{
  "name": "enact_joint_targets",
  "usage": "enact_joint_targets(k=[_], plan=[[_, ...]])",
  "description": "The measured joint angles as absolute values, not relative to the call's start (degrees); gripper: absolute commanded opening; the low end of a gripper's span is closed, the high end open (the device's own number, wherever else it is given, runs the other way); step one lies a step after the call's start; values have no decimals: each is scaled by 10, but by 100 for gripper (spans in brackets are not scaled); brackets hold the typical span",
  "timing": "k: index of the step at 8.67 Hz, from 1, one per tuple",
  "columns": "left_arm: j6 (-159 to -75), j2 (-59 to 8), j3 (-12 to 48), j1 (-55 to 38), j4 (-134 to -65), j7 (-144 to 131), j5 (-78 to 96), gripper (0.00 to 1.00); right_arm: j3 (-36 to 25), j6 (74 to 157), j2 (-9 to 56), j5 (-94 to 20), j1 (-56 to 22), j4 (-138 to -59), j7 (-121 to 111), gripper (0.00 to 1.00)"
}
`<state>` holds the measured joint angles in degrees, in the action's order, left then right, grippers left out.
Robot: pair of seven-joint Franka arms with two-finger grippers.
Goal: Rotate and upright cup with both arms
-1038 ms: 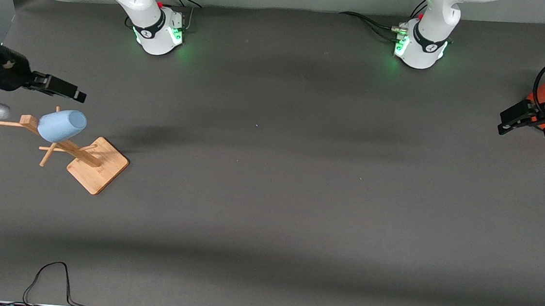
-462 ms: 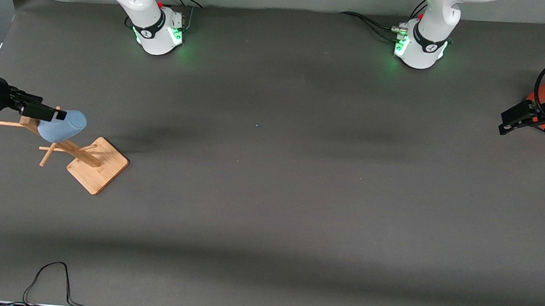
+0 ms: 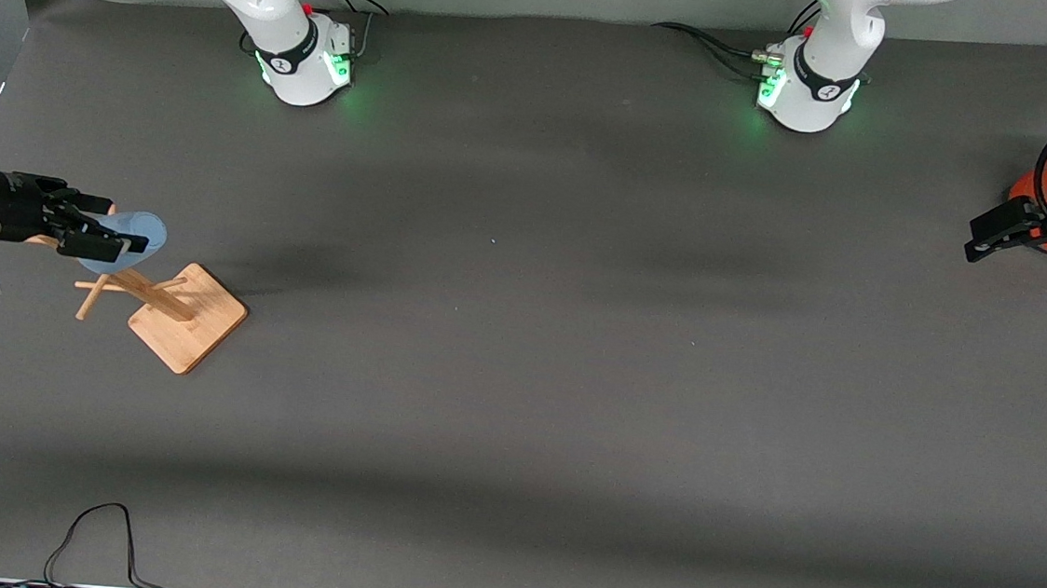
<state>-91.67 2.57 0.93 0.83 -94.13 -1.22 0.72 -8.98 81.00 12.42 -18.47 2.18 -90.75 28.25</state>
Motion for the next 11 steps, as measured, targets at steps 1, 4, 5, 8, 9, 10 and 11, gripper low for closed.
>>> enact_joint_targets(k=[1, 4, 5, 8, 9, 10, 11], plan=[[-917, 26, 9, 8, -941, -12, 7, 100, -94, 810, 134, -190, 22, -908, 302, 100], [-917, 25, 9, 8, -941, -12, 7, 100, -101, 808, 159, -216, 34, -909, 348, 100], [-917, 25, 9, 8, -941, -12, 7, 100, -102, 808, 163, -216, 35, -909, 352, 100], [-917, 25, 9, 8, -941, -12, 7, 100, -107, 809, 175, -226, 35, -910, 354, 95], [-917, 25, 9, 8, -941, -12, 7, 100, -107, 809, 178, -232, 36, -910, 354, 87], [-917, 25, 9, 8, -941, -12, 7, 100, -108, 809, 180, -238, 36, -910, 355, 82], [-917, 25, 9, 8, -941, -12, 7, 100, -108, 809, 182, -242, 36, -910, 355, 79]])
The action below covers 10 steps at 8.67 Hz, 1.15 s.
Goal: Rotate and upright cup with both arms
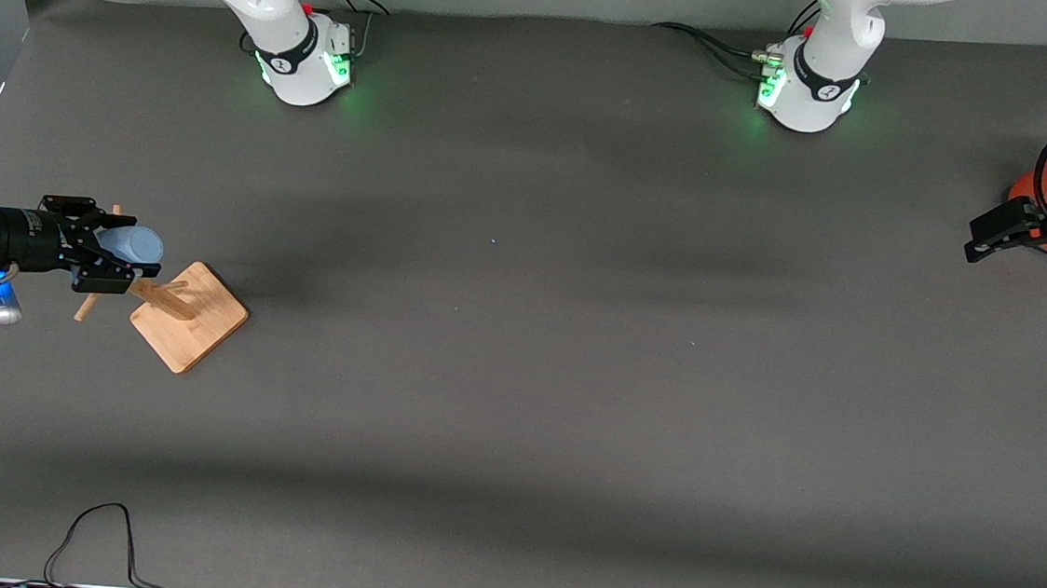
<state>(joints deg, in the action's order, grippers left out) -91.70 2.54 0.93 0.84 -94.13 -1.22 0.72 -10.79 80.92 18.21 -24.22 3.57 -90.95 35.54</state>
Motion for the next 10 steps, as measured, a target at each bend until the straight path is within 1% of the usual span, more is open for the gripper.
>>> enact_joint_targets(k=[2, 10], plan=[[-917, 25, 9, 8, -941, -12, 7, 100, -109, 809, 183, -256, 39, -909, 359, 76], [-917, 25, 9, 8, -941, -12, 7, 100, -103, 809, 183, -278, 36, -905, 400, 76]])
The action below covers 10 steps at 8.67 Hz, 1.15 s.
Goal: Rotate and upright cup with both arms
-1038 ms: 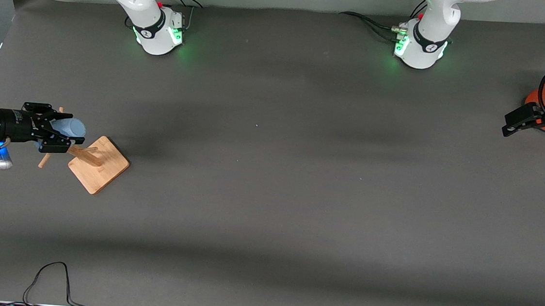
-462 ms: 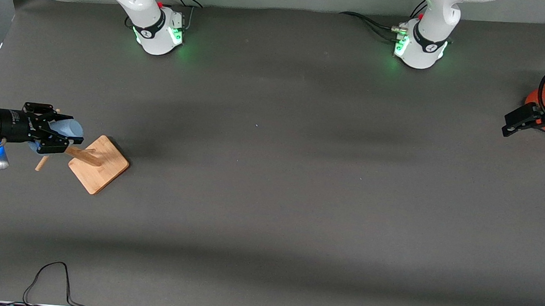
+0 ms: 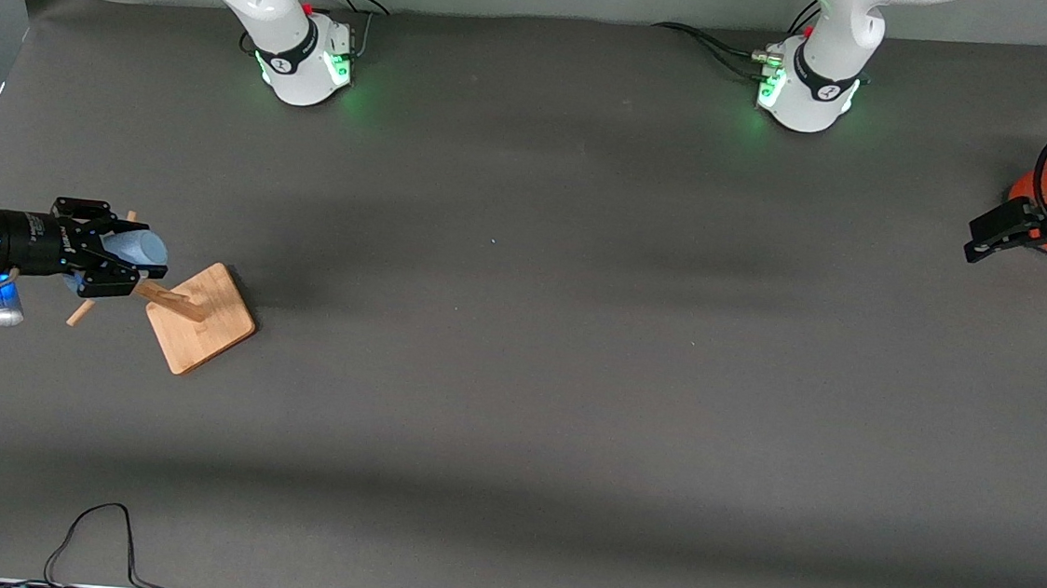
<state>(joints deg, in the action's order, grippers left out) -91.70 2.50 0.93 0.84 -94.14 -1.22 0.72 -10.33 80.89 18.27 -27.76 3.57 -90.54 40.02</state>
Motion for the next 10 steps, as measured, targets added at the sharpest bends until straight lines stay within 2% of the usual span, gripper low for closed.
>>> enact_joint_targets(k=[10], plan=[[-917, 25, 10, 8, -941, -12, 7, 100, -100, 809, 182, -332, -31, -908, 485, 76]])
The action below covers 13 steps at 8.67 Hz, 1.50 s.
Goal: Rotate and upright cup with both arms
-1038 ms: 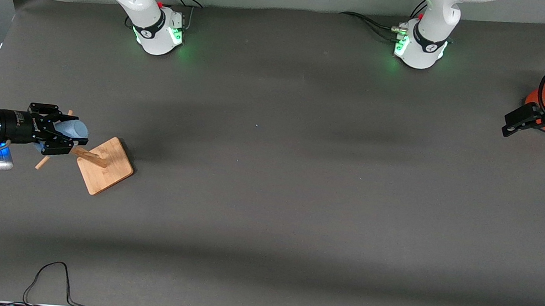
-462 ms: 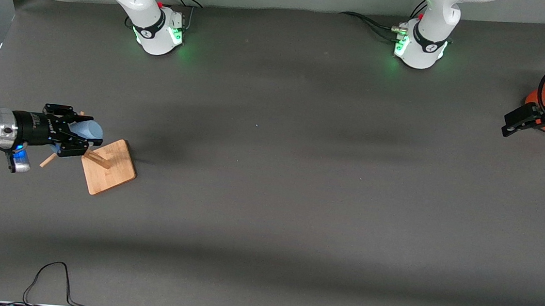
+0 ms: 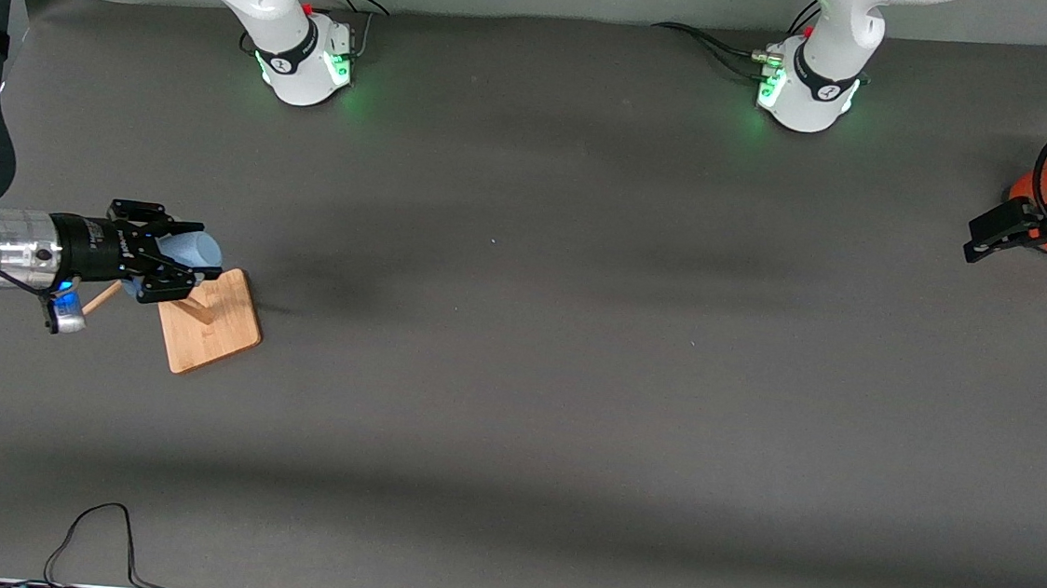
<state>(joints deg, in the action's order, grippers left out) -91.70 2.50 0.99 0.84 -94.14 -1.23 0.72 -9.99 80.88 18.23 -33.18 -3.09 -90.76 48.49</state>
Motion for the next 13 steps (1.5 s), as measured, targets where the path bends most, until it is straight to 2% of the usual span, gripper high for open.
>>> enact_joint_targets(k=[8, 9, 11, 13], plan=[[-917, 25, 10, 8, -941, -12, 7, 100, -100, 819, 179, -338, -73, -884, 516, 76], [-917, 25, 10, 8, -941, -12, 7, 100, -100, 820, 179, -338, -75, -883, 516, 79], [-917, 25, 10, 8, -941, -12, 7, 100, -99, 822, 179, -338, -85, -883, 516, 100], [-917, 25, 10, 8, -941, -12, 7, 100, -100, 829, 183, -333, -87, -884, 511, 100]])
